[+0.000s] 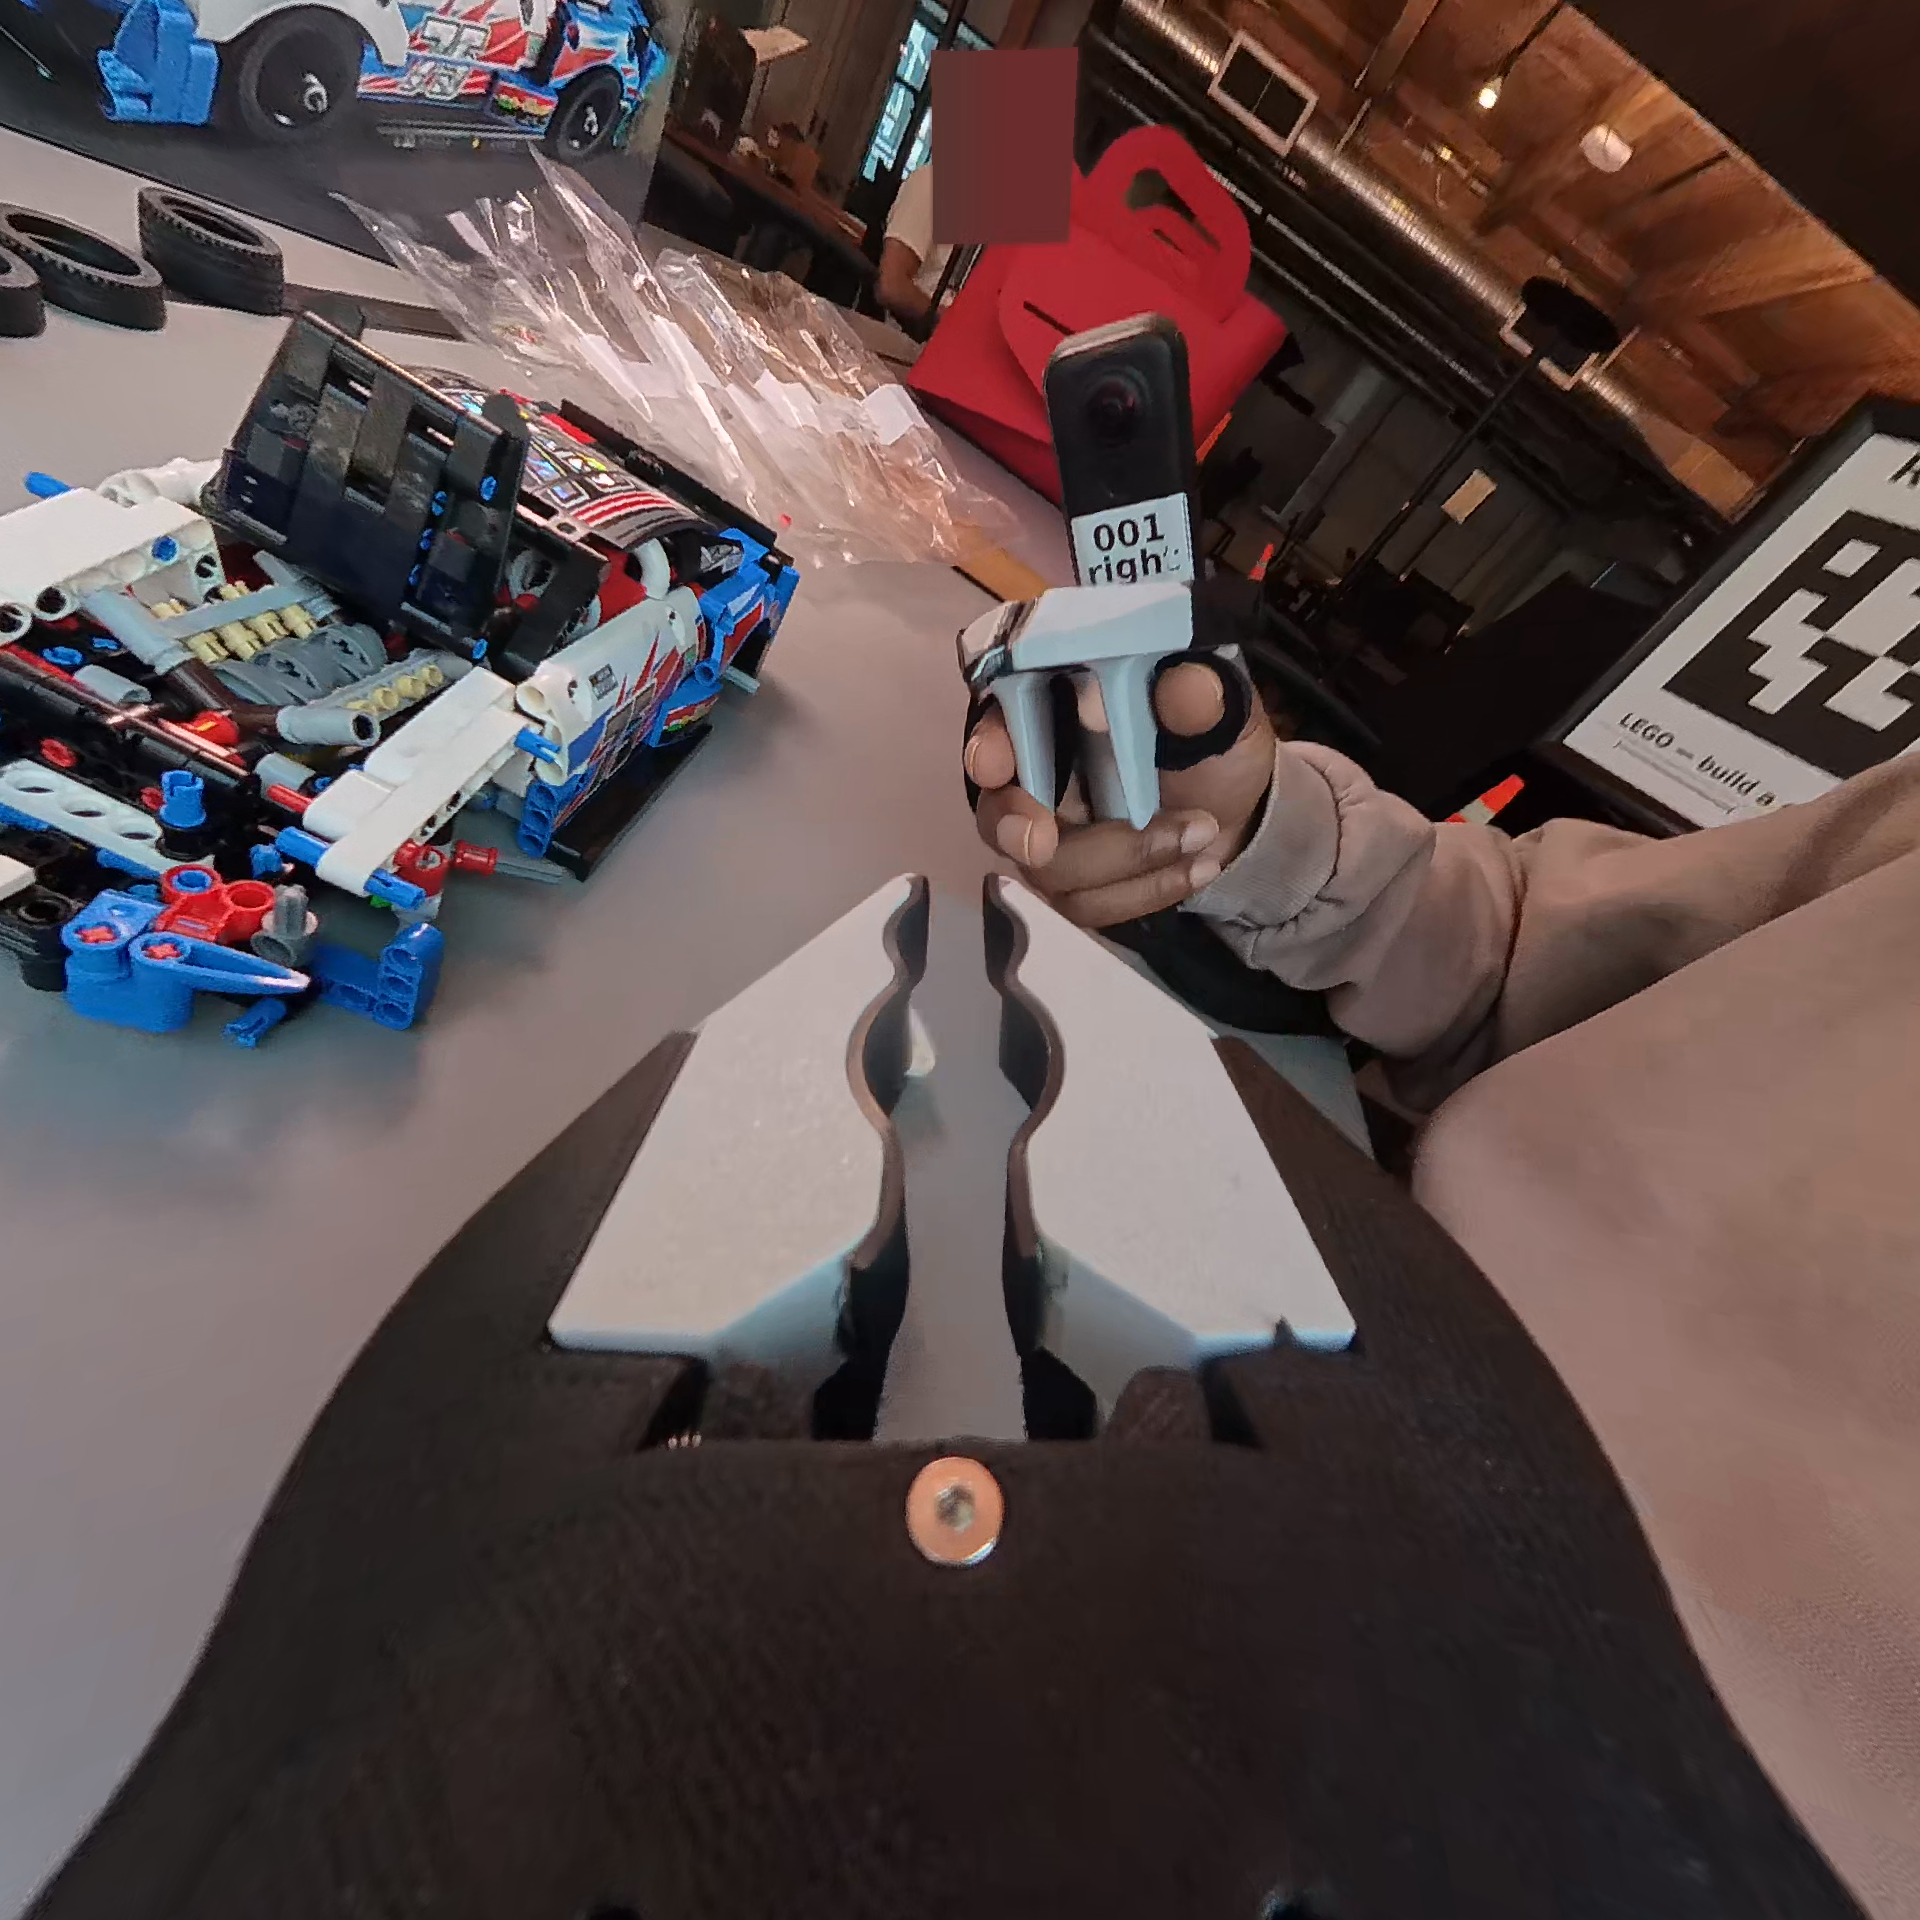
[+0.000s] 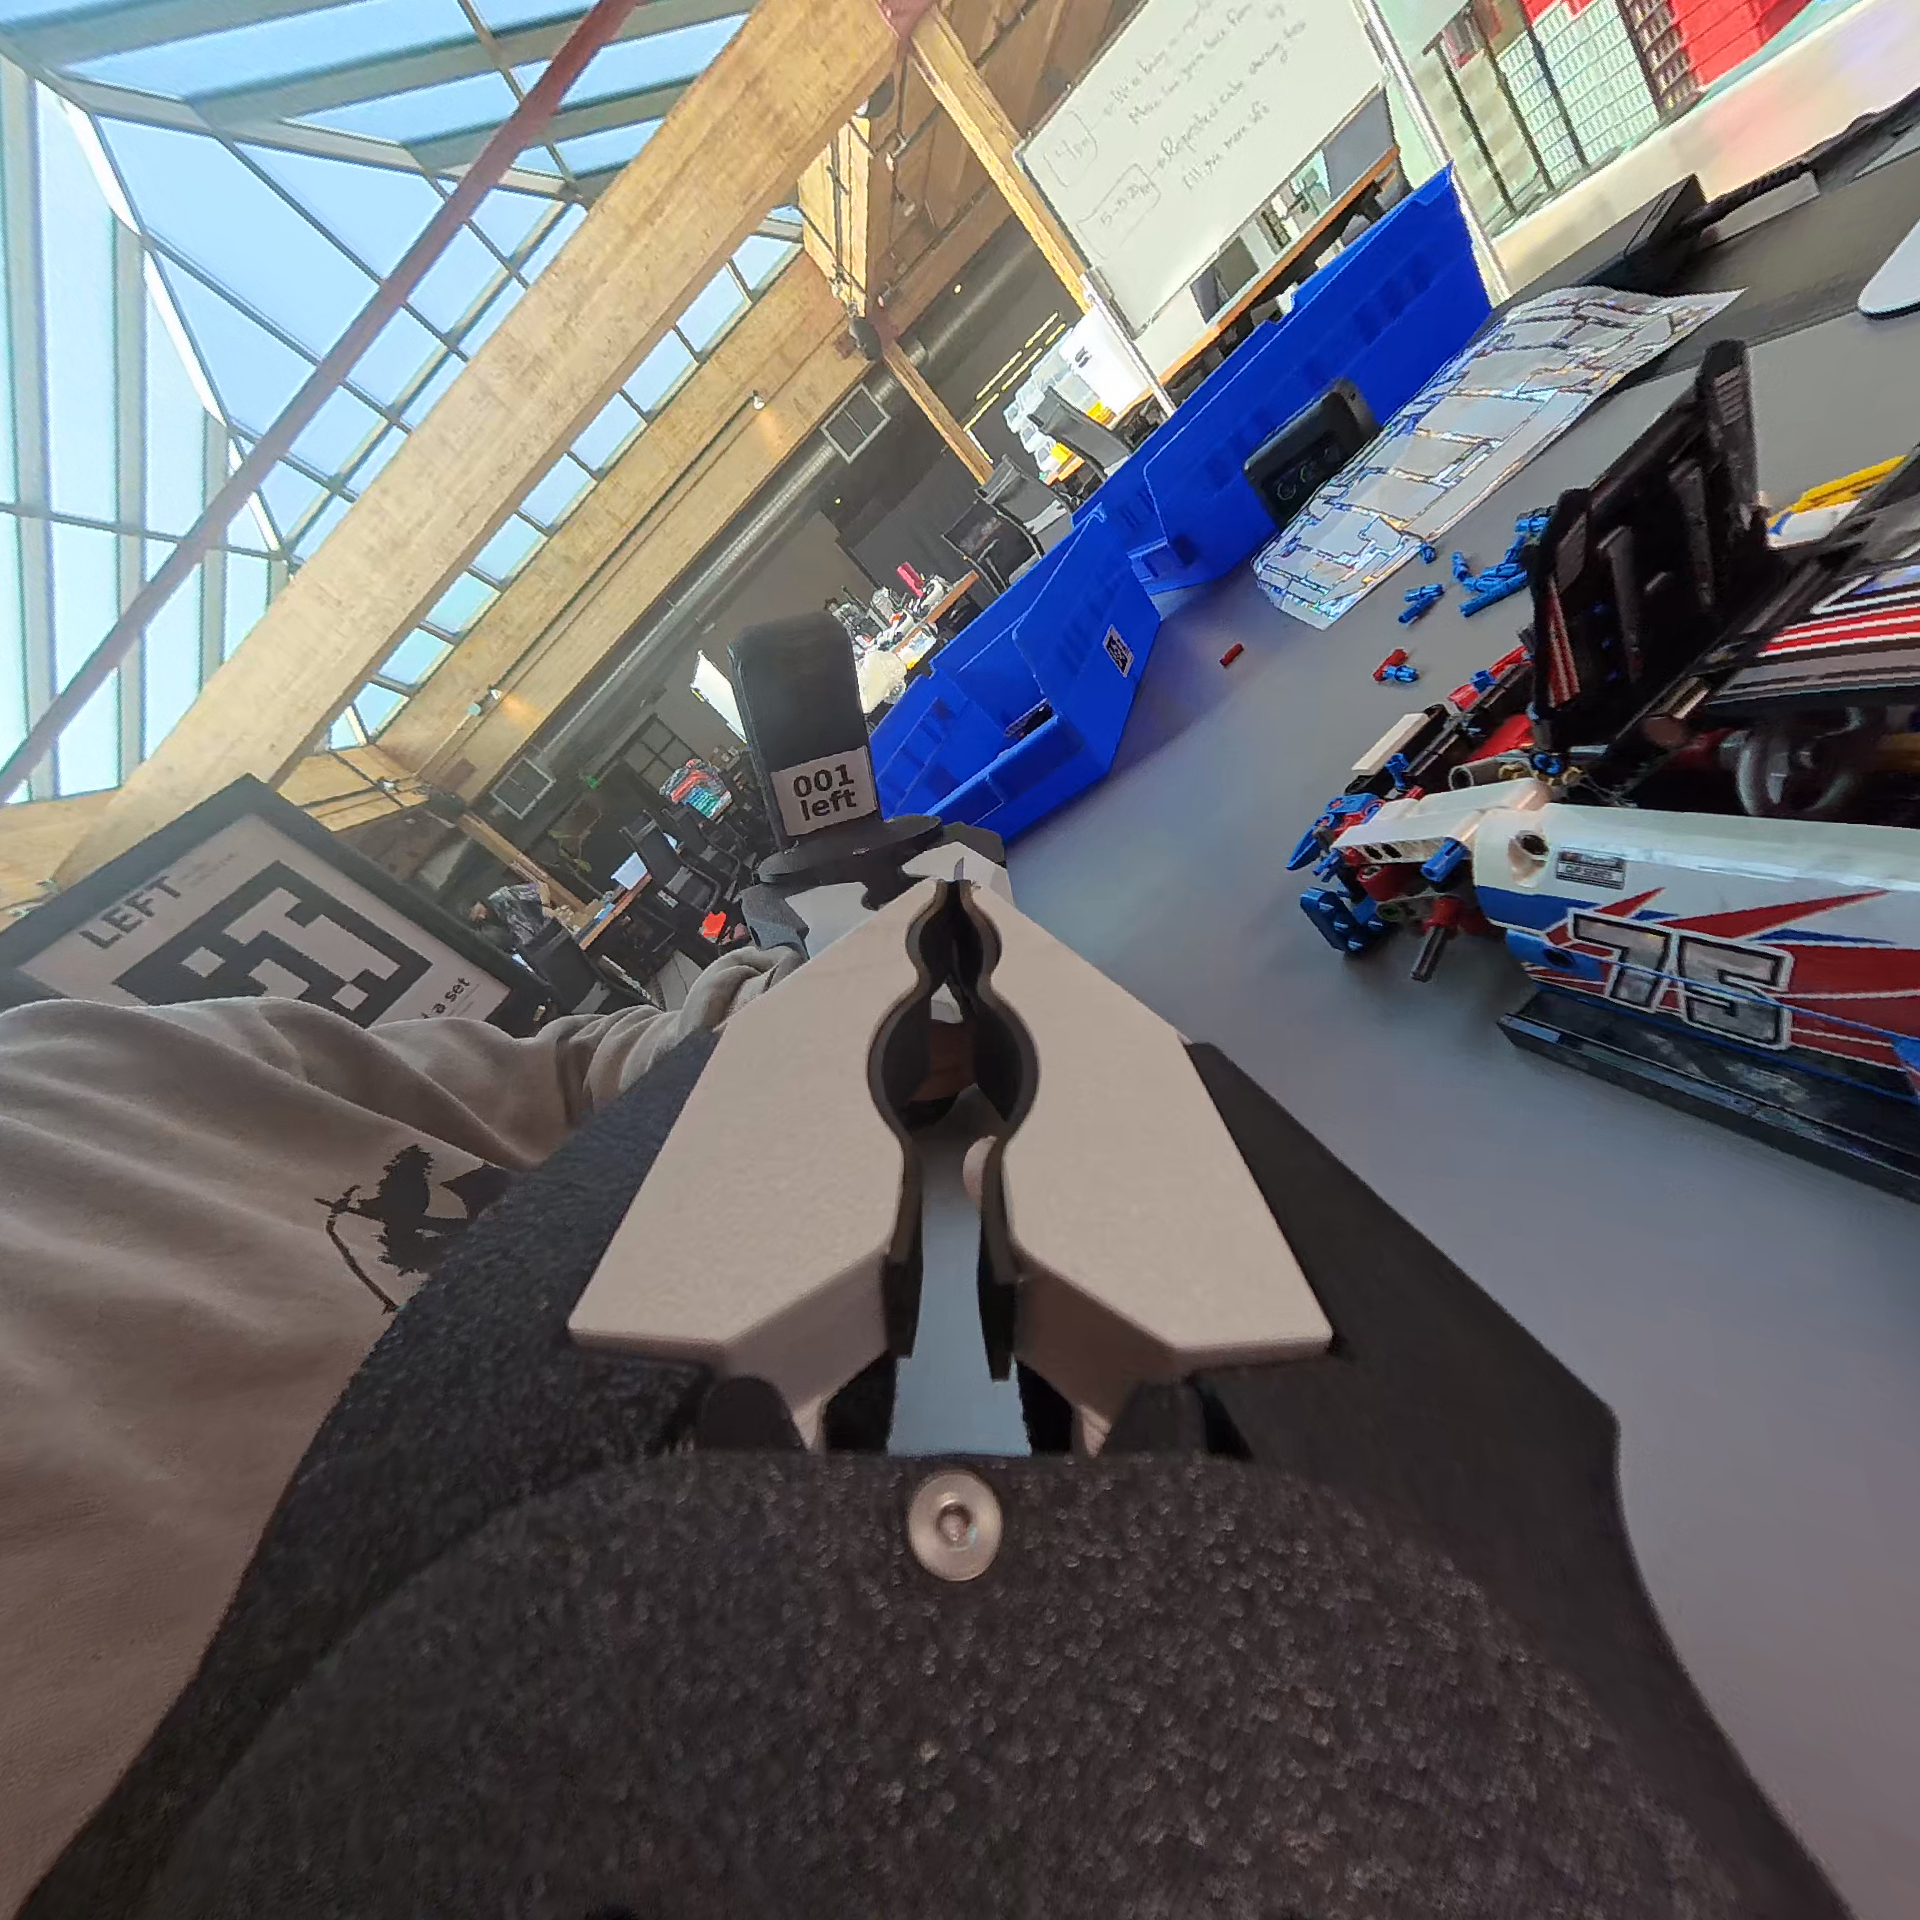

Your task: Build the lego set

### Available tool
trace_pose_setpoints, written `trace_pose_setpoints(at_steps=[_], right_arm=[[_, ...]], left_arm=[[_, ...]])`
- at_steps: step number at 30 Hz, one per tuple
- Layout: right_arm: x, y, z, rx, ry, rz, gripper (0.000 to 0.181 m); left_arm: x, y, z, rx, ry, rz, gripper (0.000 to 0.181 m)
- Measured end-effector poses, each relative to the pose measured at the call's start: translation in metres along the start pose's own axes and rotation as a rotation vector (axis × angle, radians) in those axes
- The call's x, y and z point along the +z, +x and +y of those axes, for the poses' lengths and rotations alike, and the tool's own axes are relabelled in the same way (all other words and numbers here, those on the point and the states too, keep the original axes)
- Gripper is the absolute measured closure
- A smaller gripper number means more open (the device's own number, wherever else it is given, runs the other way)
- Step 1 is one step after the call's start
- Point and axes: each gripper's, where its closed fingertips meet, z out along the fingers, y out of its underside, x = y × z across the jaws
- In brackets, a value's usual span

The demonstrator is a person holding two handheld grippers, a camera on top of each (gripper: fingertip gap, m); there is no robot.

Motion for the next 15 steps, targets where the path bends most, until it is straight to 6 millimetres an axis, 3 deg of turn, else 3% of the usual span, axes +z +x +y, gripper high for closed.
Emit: trace_pose_setpoints(at_steps=[4, 7, 9, 11, 13, 15], right_arm=[[-0.001, -0.004, -0.002, -0.009, 0.007, -0.001, 0.181], [-0.005, -0.009, -0.009, -0.031, 0.032, -0.001, 0.181], [-0.01, -0.013, -0.017, -0.046, 0.058, 0.001, 0.181], [-0.013, -0.017, -0.024, -0.052, 0.082, -0.005, 0.181], [-0.016, -0.021, -0.028, -0.059, 0.096, -0.013, 0.181], [-0.02, -0.023, -0.03, -0.07, 0.105, -0.013, 0.181]], left_arm=[[0.002, -0.001, 0.02, 0.19, -0.159, -0.053, 0.162], [-0.009, -0.015, 0.043, 0.437, -0.379, -0.159, 0.132], [-0.015, -0.023, 0.06, 0.512, -0.5, -0.197, 0.119], [-0.013, -0.027, 0.073, 0.545, -0.562, -0.202, 0.122], [-0.01, -0.029, 0.074, 0.569, -0.574, -0.211, 0.152], [-0.009, -0.027, 0.074, 0.509, -0.591, -0.175, 0.16]])
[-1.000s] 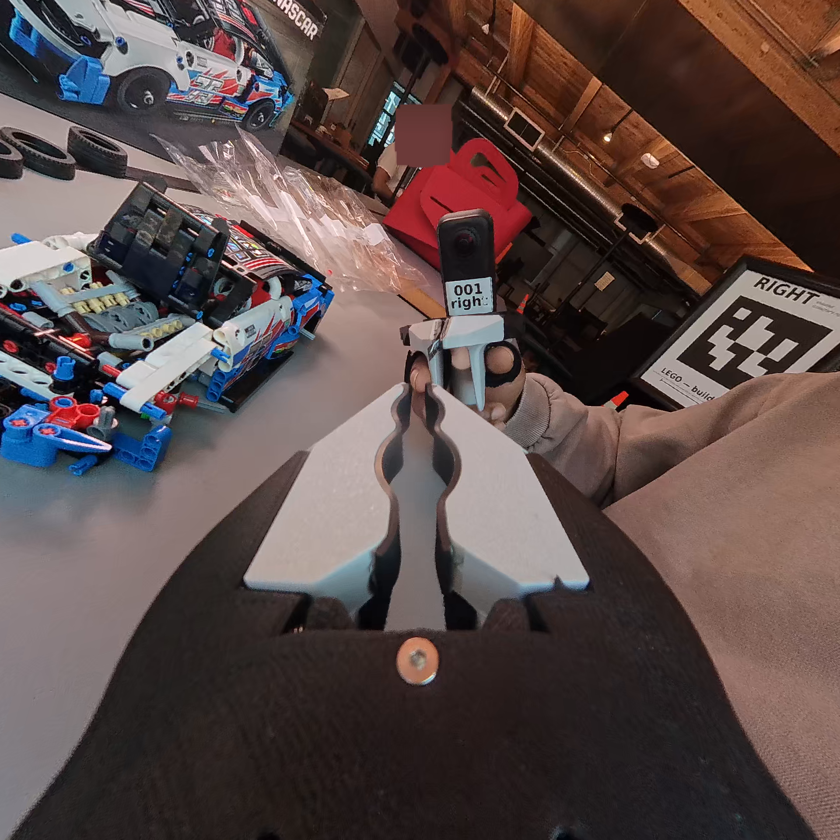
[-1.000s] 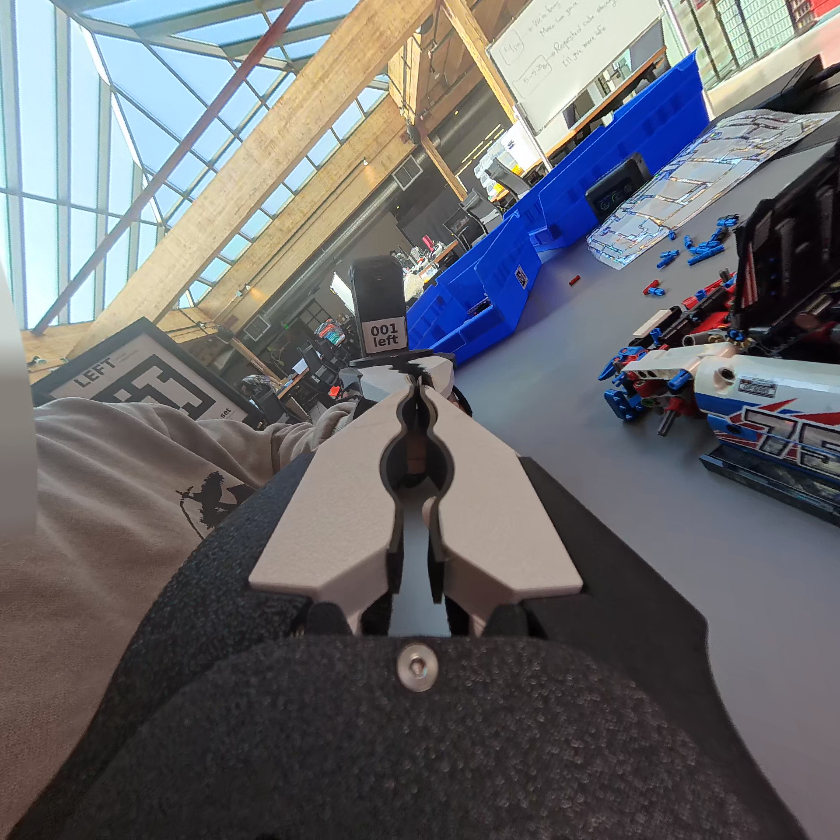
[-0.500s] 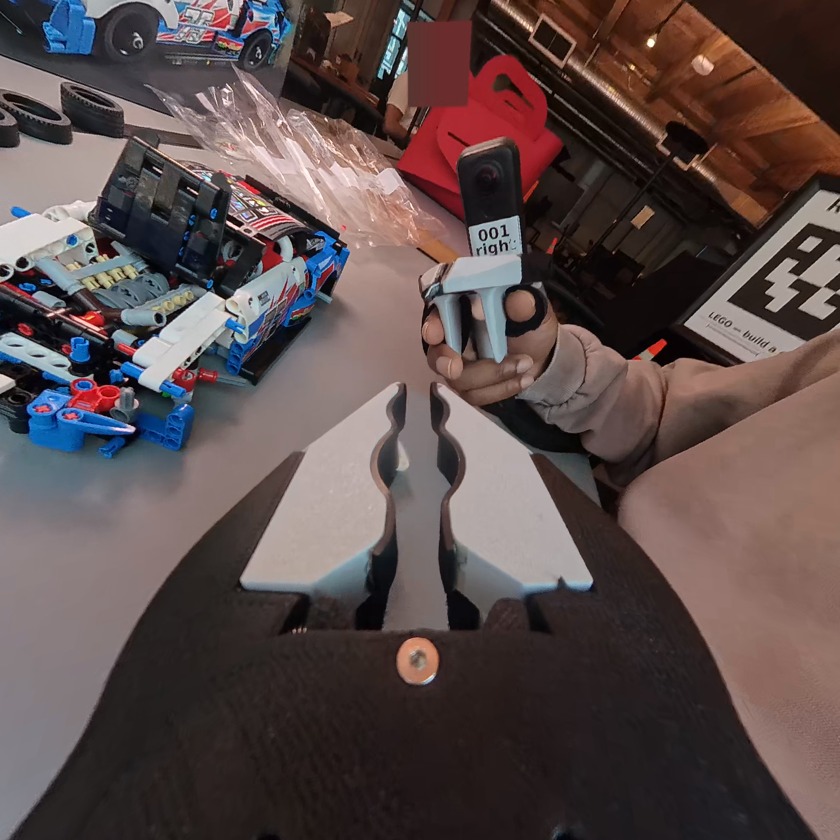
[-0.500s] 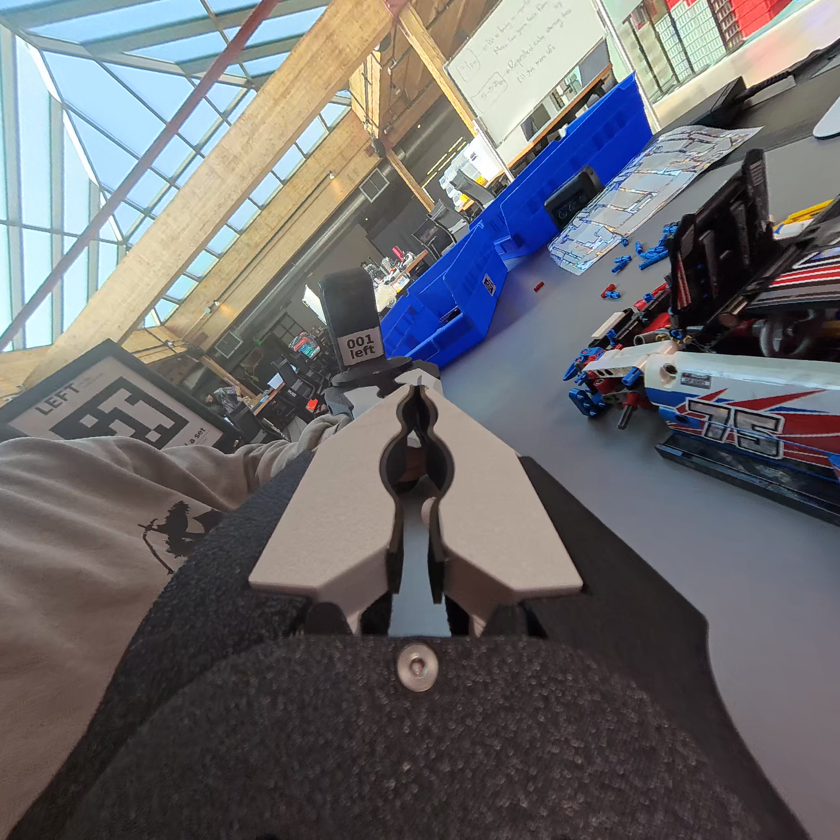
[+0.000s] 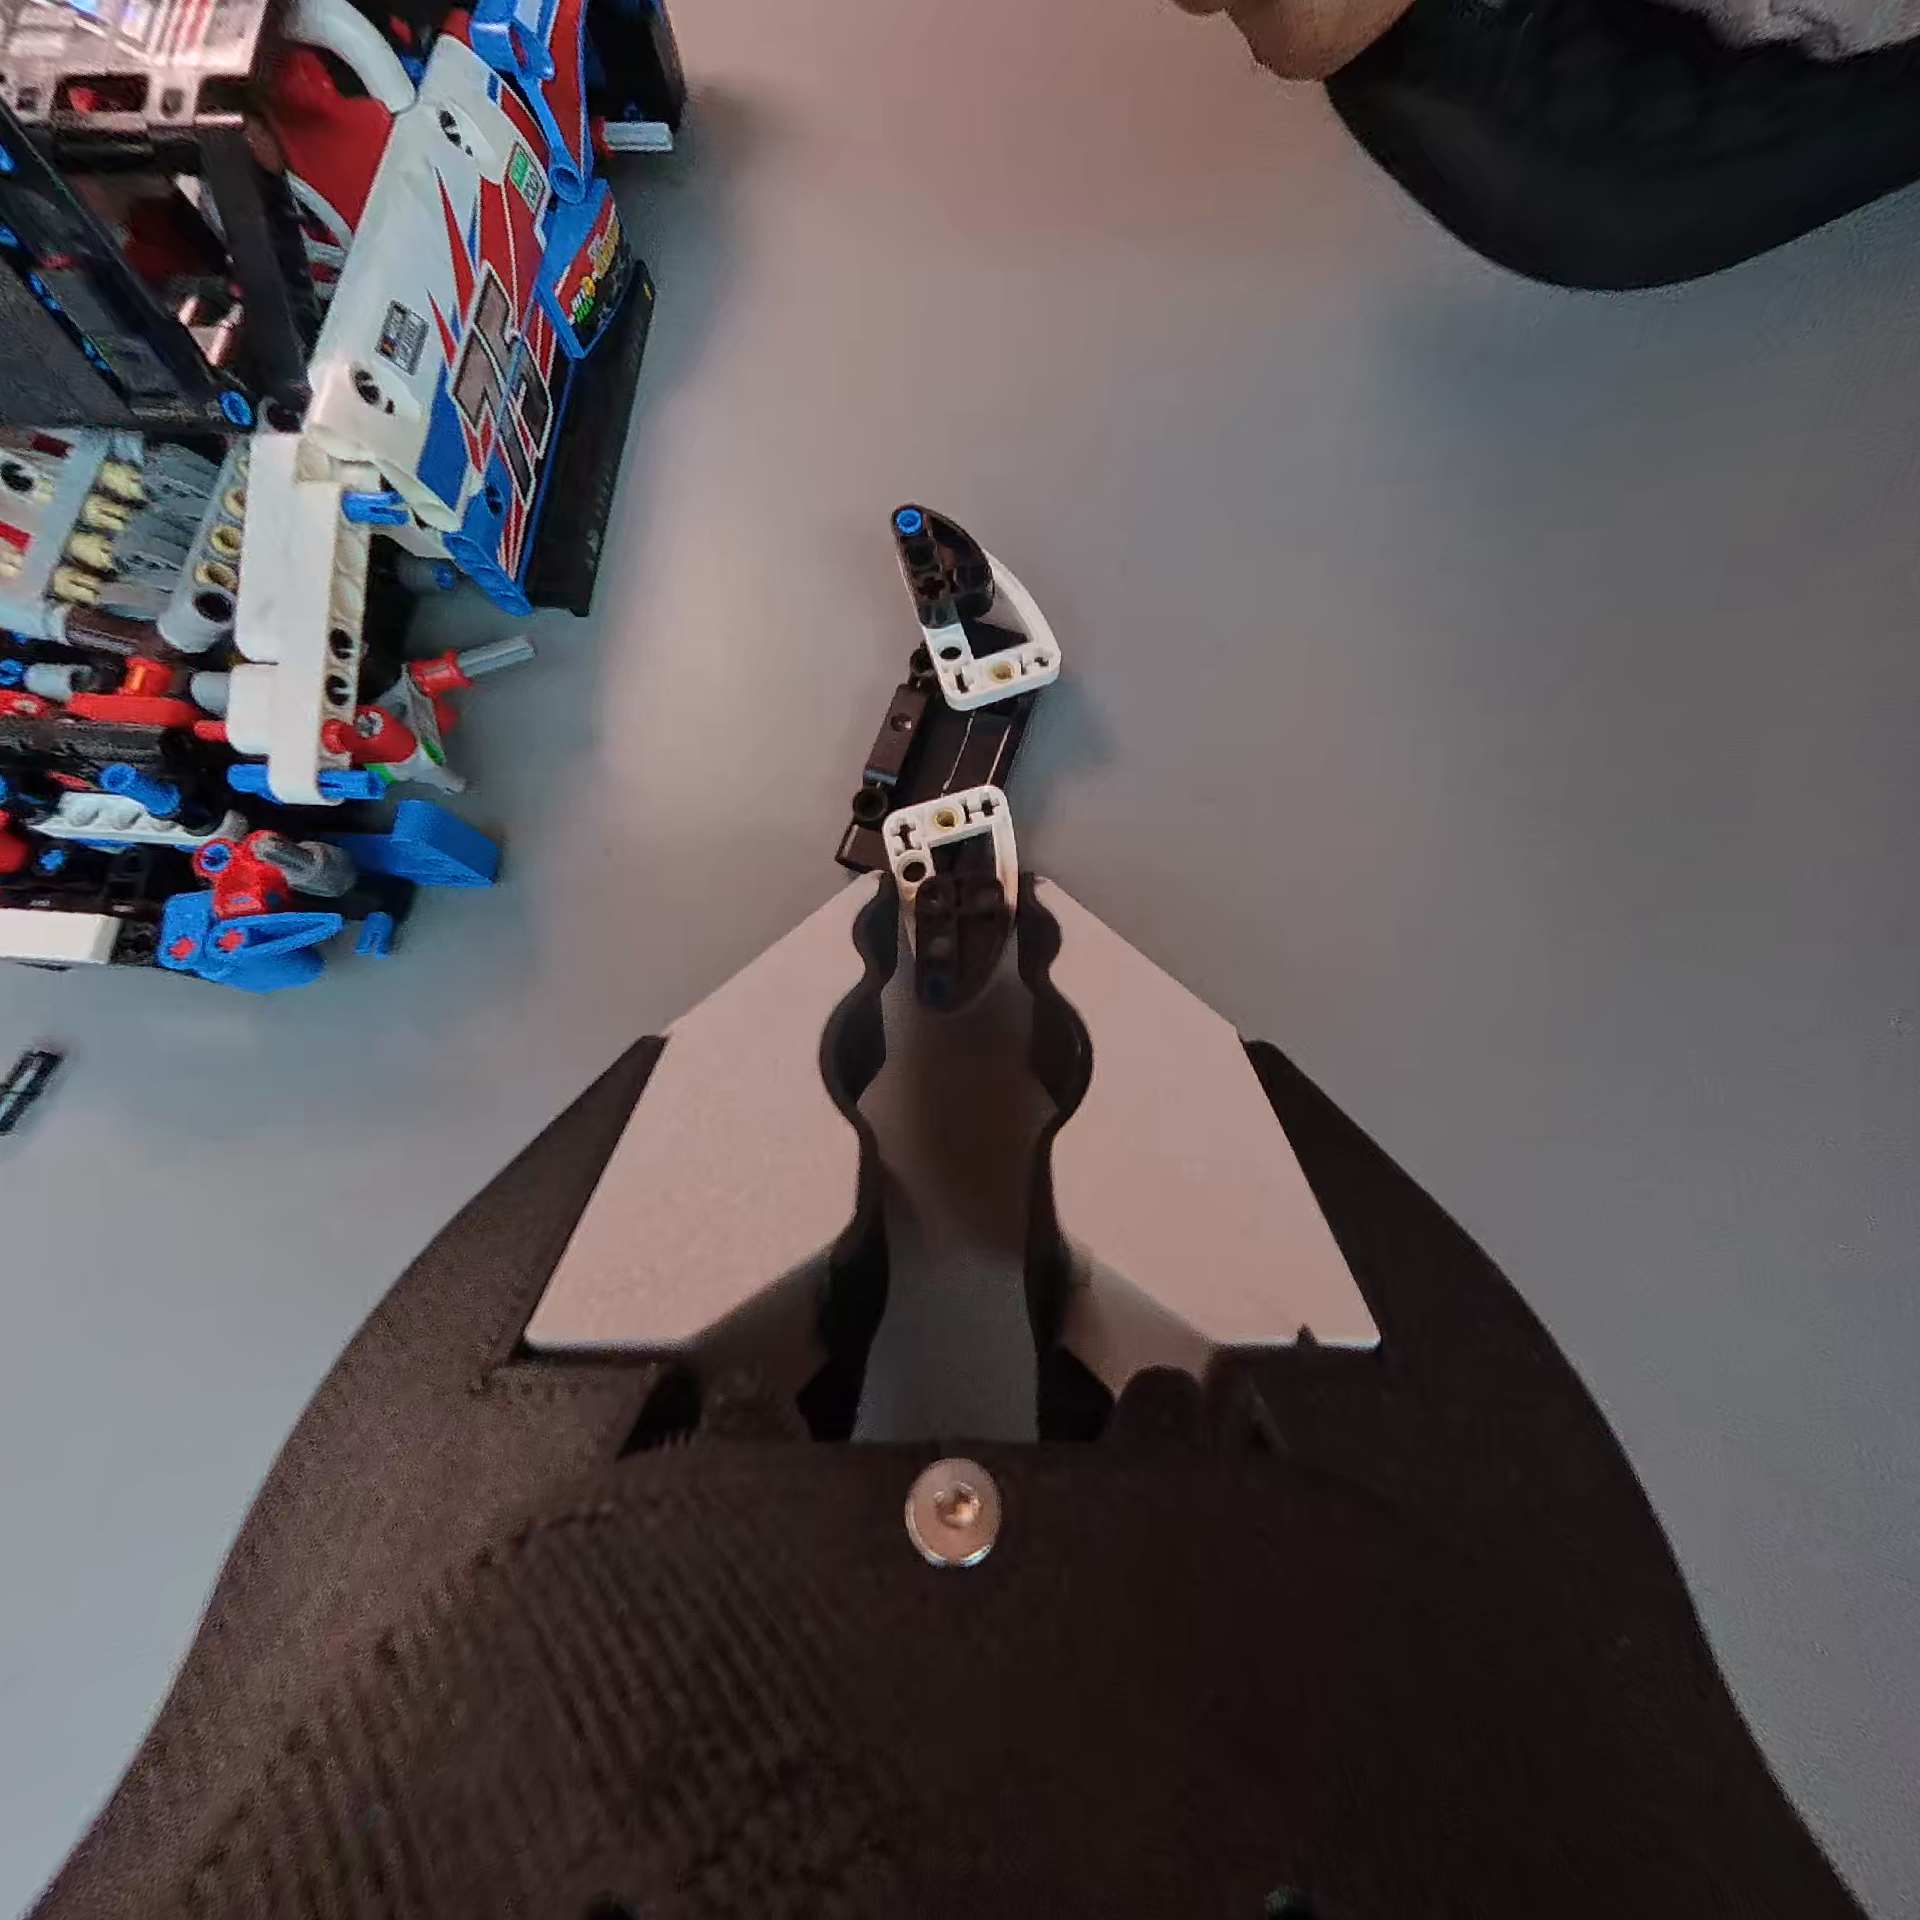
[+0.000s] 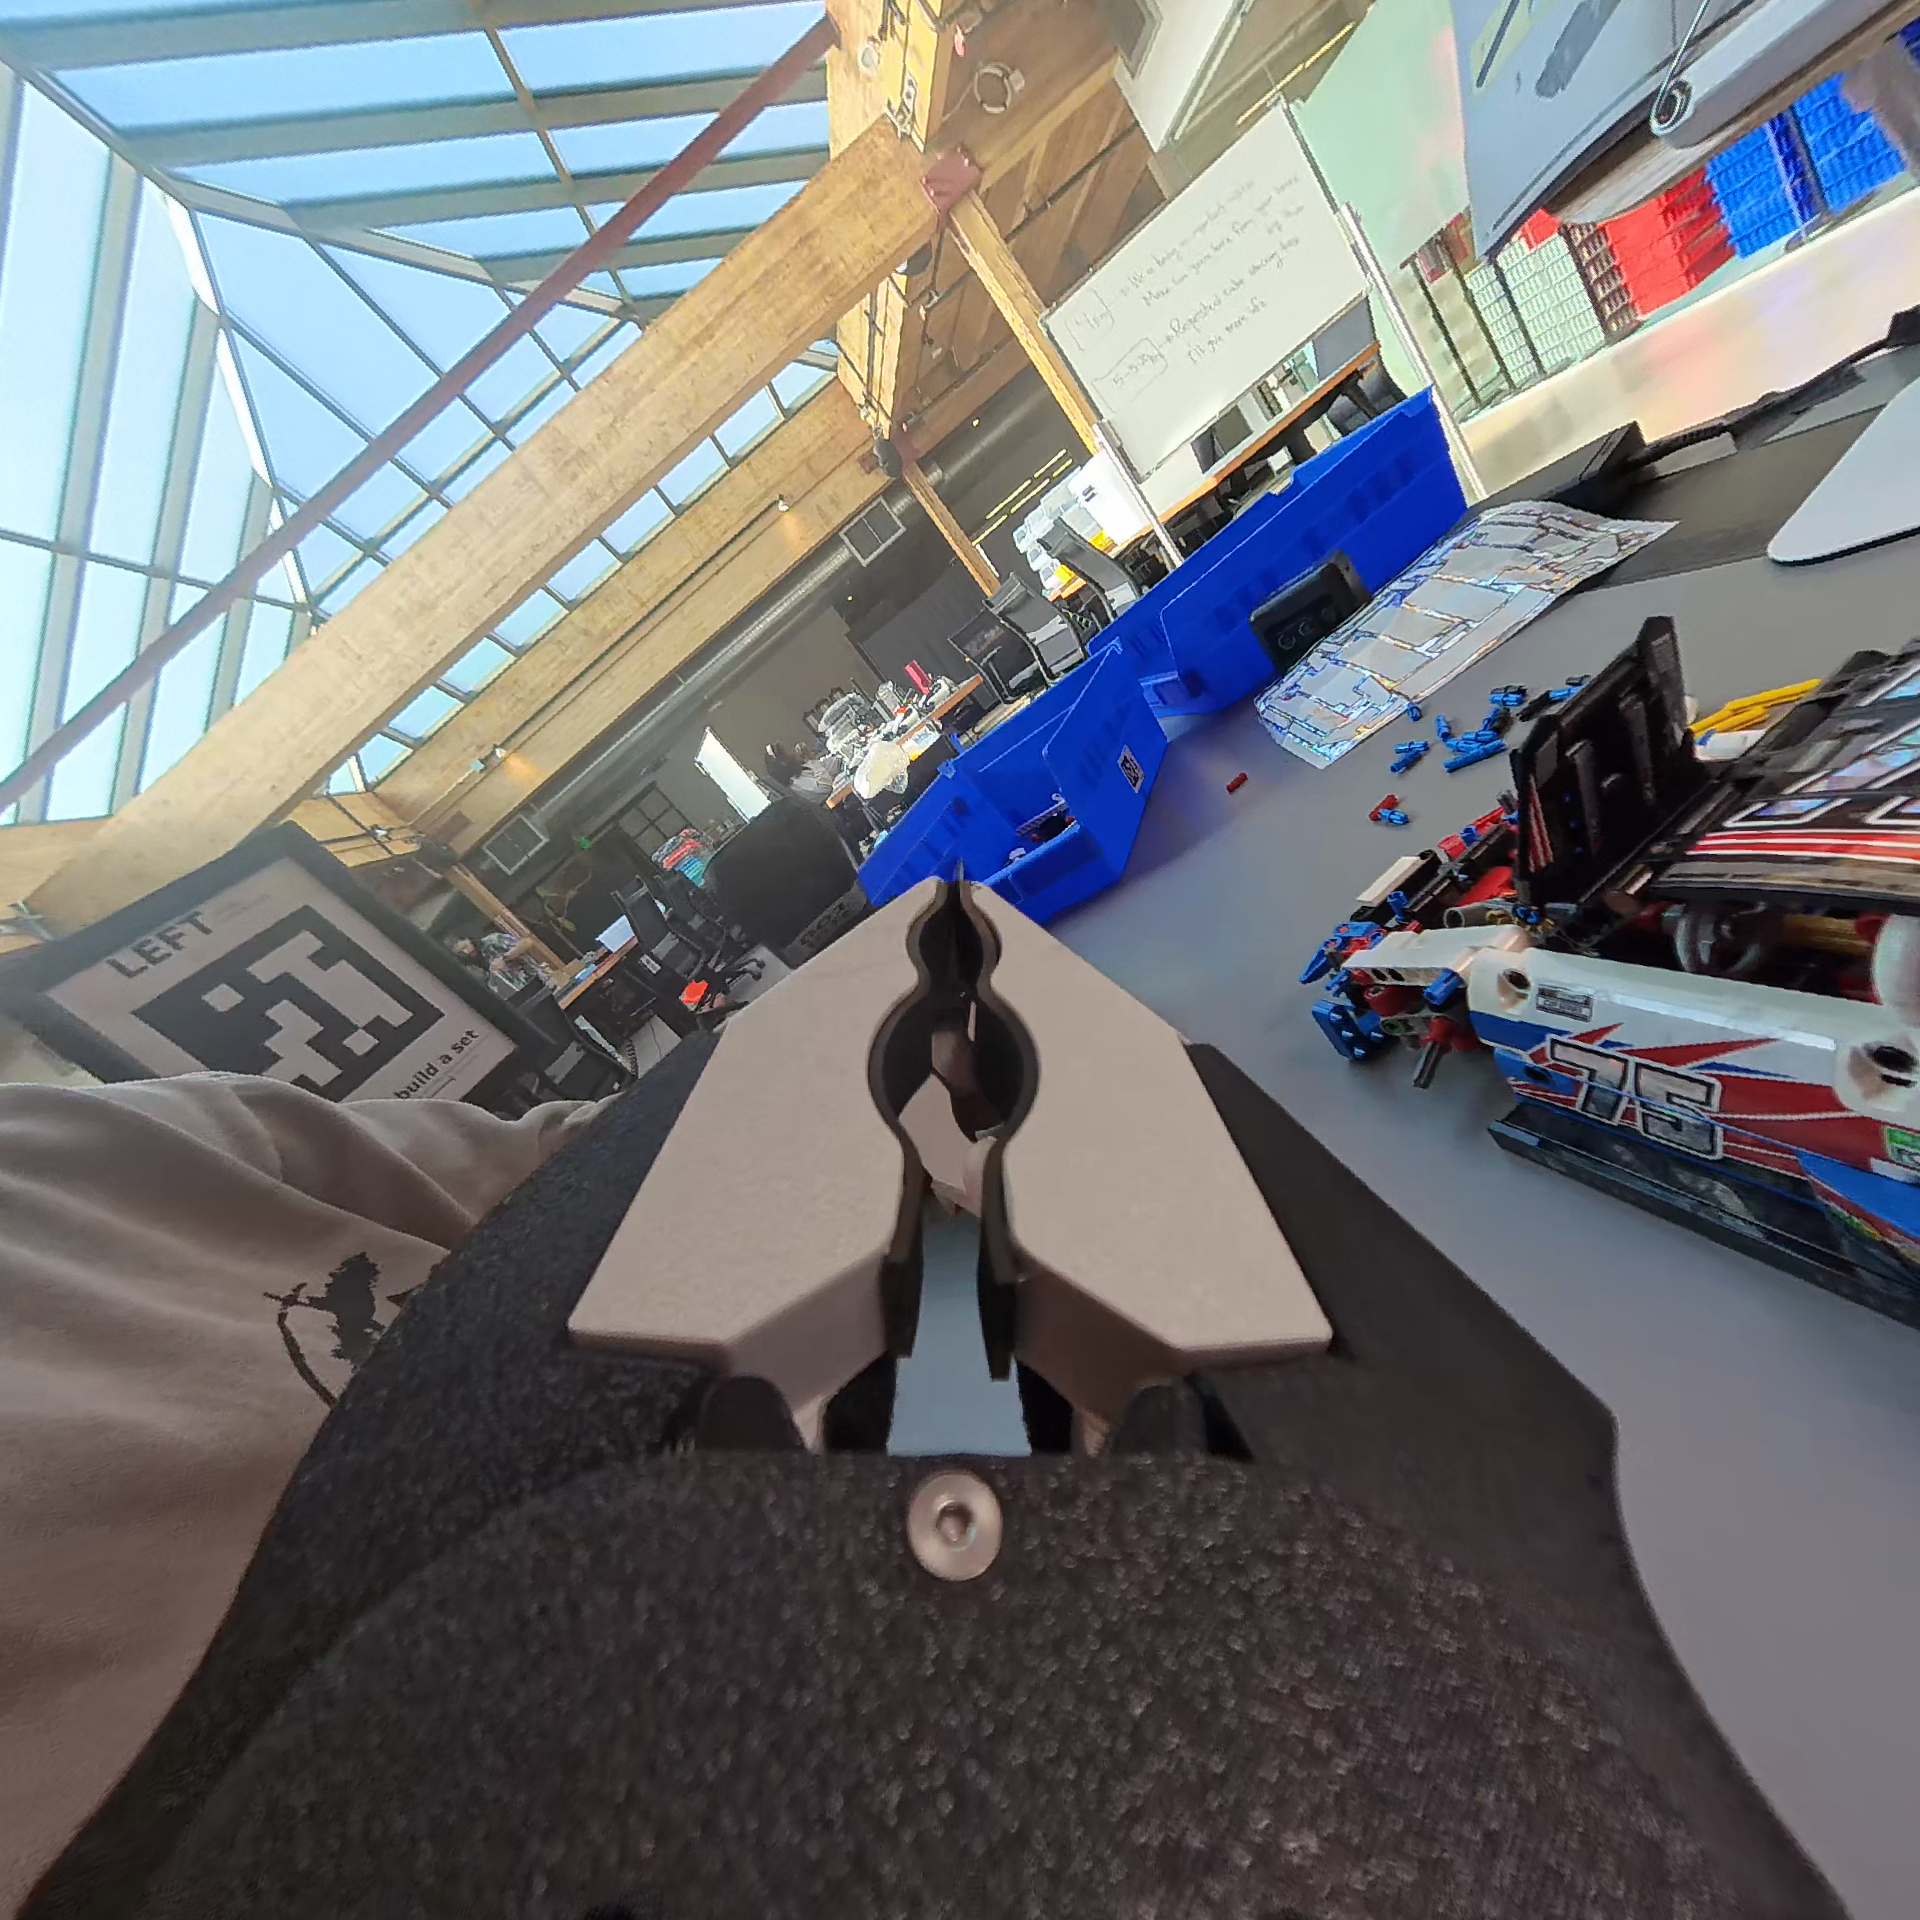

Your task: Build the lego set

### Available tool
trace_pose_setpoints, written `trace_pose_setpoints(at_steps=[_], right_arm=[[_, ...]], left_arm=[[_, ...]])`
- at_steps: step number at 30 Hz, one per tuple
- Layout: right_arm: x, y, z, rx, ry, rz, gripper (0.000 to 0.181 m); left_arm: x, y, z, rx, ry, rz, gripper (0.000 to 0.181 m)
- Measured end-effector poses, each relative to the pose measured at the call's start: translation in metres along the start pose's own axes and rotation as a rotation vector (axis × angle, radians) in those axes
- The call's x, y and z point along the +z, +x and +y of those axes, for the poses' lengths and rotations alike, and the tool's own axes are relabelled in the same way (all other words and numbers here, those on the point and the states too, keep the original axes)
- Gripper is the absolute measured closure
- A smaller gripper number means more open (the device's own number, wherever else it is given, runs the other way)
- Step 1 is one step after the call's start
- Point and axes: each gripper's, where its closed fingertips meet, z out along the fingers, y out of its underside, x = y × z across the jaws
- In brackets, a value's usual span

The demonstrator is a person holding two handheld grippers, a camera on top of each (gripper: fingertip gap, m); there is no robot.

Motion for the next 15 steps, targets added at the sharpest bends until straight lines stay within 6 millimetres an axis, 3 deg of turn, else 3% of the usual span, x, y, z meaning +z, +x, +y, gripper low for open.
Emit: trace_pose_setpoints(at_steps=[6, 15], right_arm=[[-0.007, -0.007, -0.013, 0.017, 0.046, -0.025, 0.181], [-0.006, -0.011, -0.012, 0.019, 0.04, -0.038, 0.181]], left_arm=[[-0.01, 0.009, -0.015, -0.314, 0.124, 0.296, 0.161], [-0.015, 0.014, -0.019, -0.363, 0.171, 0.393, 0.161]])
